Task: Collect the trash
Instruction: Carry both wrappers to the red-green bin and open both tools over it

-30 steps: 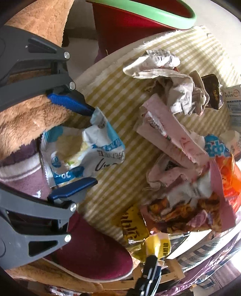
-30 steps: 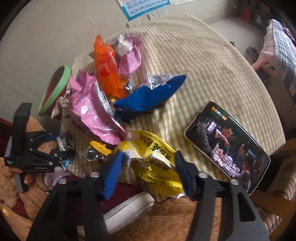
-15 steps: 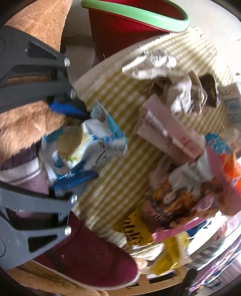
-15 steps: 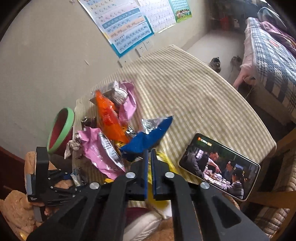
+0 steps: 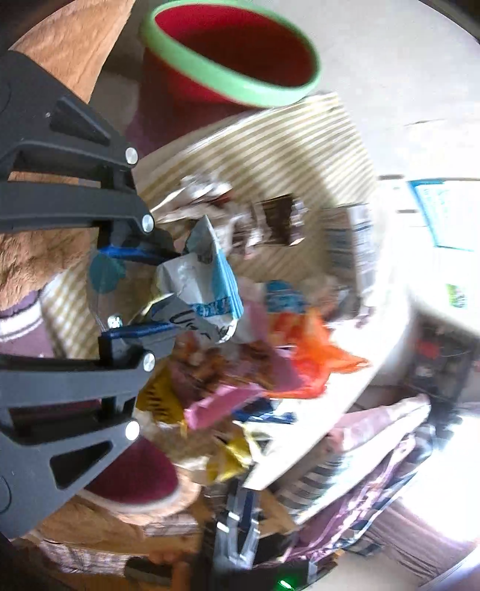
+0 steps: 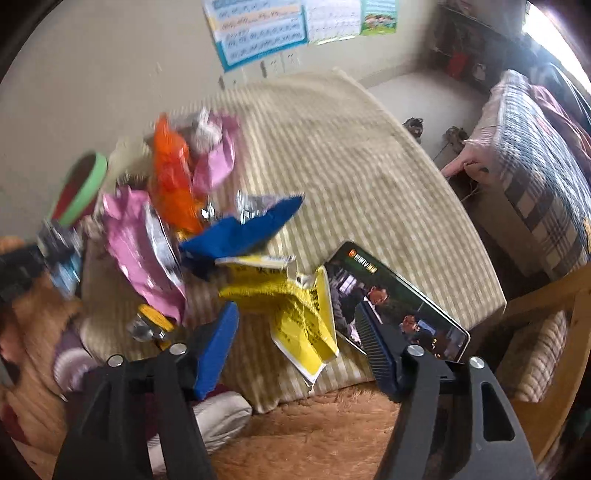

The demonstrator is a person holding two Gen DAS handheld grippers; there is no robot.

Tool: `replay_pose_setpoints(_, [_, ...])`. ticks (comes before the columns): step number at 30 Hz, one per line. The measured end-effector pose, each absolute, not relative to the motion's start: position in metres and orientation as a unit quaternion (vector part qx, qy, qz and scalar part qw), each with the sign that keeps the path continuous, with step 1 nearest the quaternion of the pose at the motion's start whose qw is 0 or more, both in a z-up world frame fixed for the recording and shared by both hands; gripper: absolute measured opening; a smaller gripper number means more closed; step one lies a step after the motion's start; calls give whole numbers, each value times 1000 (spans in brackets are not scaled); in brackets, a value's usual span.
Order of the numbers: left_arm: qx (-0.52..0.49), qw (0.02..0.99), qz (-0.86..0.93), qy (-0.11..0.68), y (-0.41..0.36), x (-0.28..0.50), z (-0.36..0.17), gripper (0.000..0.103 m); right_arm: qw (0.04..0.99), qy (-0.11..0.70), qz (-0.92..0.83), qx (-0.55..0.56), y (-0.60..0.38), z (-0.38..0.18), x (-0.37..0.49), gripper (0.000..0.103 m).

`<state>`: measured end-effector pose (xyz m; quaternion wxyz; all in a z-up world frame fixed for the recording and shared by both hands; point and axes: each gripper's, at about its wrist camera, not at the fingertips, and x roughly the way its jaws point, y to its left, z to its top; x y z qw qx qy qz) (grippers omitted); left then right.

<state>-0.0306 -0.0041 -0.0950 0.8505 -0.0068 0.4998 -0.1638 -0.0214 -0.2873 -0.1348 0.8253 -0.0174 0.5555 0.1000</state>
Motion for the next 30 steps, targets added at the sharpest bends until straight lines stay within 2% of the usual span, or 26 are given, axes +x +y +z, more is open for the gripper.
replay_pose_setpoints(4, [-12,866,-155,476,-2,-24,-95,26,813,573,99,-41,-280,-157,-19,65])
replay_pose_setpoints(5, [-13,868,-152,473,-3,-23,-94,26,811,575,94,-41,-280,-162,-18,59])
replay_pose_setpoints(7, [-15,870,-148,470,-3,-23,-95,26,809,580,95,-19,-283,-168,-17,37])
replay_pose_setpoints(11, [-19,871,-143,469,5,-25,-94,26,819,567,93,5,-289,-157,-23,35])
replay_pose_setpoints(19, [-13,877,-123,464,11,-21,-89,26,869,491,39,54,-308,-93,-34,35])
replay_pose_setpoints(23, [1,888,-98,450,17,-18,-77,26,890,449,57,59,-284,-64,-26,35])
replay_pose_setpoints(30, [-1,910,-63,410,44,-18,-50,26,894,425,133,36,-212,-45,-2,35])
